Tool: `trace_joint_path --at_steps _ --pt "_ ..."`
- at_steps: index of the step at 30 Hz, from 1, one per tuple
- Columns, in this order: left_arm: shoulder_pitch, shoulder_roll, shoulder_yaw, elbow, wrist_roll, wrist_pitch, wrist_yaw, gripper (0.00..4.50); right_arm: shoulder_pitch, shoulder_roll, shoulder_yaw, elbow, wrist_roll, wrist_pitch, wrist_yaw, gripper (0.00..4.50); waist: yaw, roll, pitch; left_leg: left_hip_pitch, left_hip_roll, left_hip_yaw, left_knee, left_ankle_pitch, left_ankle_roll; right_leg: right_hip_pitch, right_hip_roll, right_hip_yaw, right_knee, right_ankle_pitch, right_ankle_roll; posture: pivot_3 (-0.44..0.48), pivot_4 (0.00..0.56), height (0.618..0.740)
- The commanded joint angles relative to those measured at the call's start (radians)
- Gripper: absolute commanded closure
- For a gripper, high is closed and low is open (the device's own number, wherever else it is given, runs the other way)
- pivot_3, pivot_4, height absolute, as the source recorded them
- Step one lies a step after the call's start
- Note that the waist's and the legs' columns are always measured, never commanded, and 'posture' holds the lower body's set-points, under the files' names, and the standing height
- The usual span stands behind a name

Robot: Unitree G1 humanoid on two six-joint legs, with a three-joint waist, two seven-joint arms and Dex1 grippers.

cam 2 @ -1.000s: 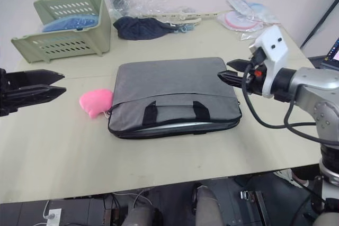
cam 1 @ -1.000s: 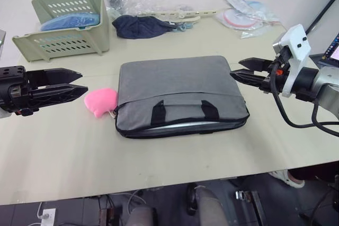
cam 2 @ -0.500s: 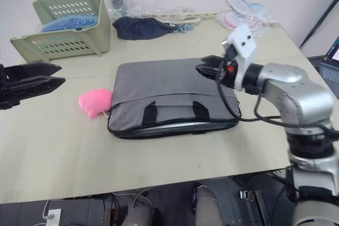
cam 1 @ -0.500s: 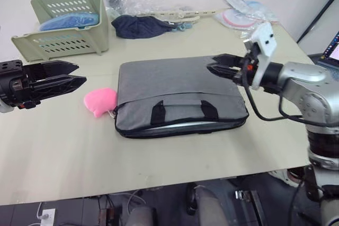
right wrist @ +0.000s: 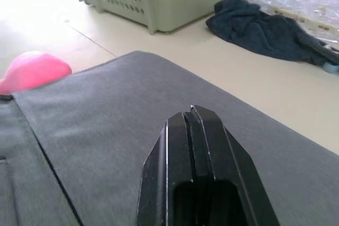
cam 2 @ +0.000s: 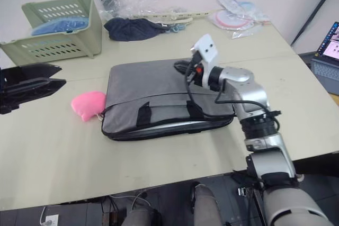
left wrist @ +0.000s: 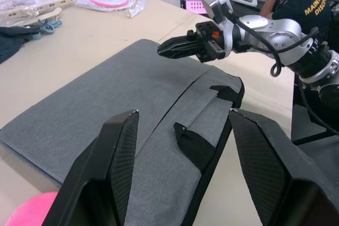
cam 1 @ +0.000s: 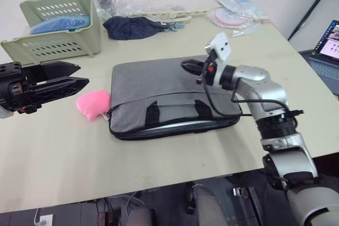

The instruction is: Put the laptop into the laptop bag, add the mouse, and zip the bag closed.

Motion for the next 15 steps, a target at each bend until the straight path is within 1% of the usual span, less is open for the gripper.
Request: trace_joint_path --at_steps 1,6,9,15 --pt "-0.001 0.012 0.052 -0.028 -0.049 0.007 0.026 1.56 -0.039 0.038 0.006 0.050 -0.025 -0.071 0.058 4.45 -0.004 0.000 0.000 0.000 0.000 0.000 0.000 0.000 0.000 0.000 0.000 0.000 0.000 0.000 0.000 0.000 0.150 0.740" --pt "0.022 0.017 0.071 -0.047 -0.094 0.029 0.051 1.56 -0.049 0.098 0.020 0.122 -0.055 -0.120 0.089 4.45 -0.011 0.000 0.000 0.000 0.000 -0.001 0.000 0.000 0.000 0.000 0.000 0.000 0.000 0.000 0.000 0.000 0.150 0.740" --pt "0.044 0.016 0.085 -0.068 -0.134 0.048 0.075 1.56 -0.043 0.145 0.021 0.194 -0.069 -0.155 0.095 4.45 -0.015 0.000 0.000 0.000 0.000 -0.002 0.001 0.000 0.000 0.000 0.000 0.000 0.001 0.000 0.000 0.000 0.150 0.740" --pt "0.061 0.031 0.099 -0.074 -0.158 0.050 0.101 1.56 -0.002 0.187 0.034 0.267 -0.102 -0.199 0.114 4.45 -0.028 0.000 0.000 0.001 0.000 -0.002 0.001 0.000 0.000 0.000 0.000 0.000 0.002 0.000 -0.001 0.000 0.150 0.740"
